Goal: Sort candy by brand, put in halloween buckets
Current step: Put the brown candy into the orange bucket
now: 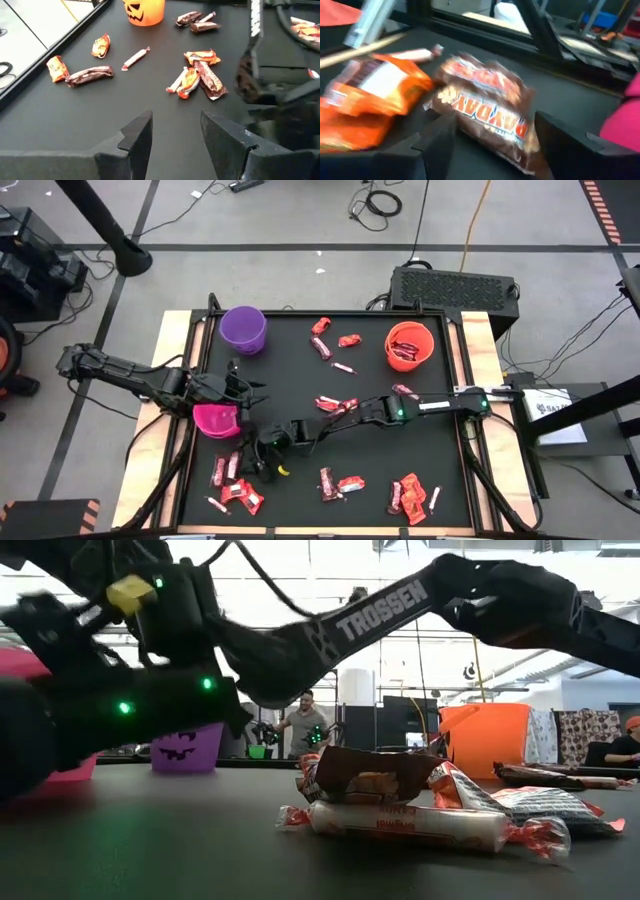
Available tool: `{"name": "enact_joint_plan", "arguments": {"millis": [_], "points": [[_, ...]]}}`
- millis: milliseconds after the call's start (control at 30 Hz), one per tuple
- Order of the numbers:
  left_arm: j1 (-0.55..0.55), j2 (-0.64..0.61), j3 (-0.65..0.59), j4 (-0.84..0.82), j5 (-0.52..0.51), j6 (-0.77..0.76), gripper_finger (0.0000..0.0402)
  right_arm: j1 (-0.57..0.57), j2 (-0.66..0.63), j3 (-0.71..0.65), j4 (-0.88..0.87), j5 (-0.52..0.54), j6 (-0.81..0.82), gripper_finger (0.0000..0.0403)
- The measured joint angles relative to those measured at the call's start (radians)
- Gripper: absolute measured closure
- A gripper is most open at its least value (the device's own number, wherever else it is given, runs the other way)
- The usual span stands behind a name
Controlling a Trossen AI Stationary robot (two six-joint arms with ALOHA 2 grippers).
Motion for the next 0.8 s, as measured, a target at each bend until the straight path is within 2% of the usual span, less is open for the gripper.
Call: {"name": "enact_joint_plan", "arguments": {"millis": [267,400,567,800], "points": [[0.0,0.0,0.0,0.002,0.0,-0.014,0.0226,-0.015,0.004,0.0,-0.027,-0.005,0.025,0.0143],[0.0,0.0,0.0,0.001,0.0,-0.016,0.0226,-0.015,0.004,0.0,-0.039,0.02,0.038,0.0161],[0.0,0.0,0.0,0.001,-0.001,-0.016,0.0226,-0.017,0.002,0.0,-0.07,0.042,0.048,0.0229],[0.0,0.0,0.0,0.0,-0.001,-0.018,0.0226,-0.022,0.001,0.001,-0.093,0.085,0.052,0.0365]]}}
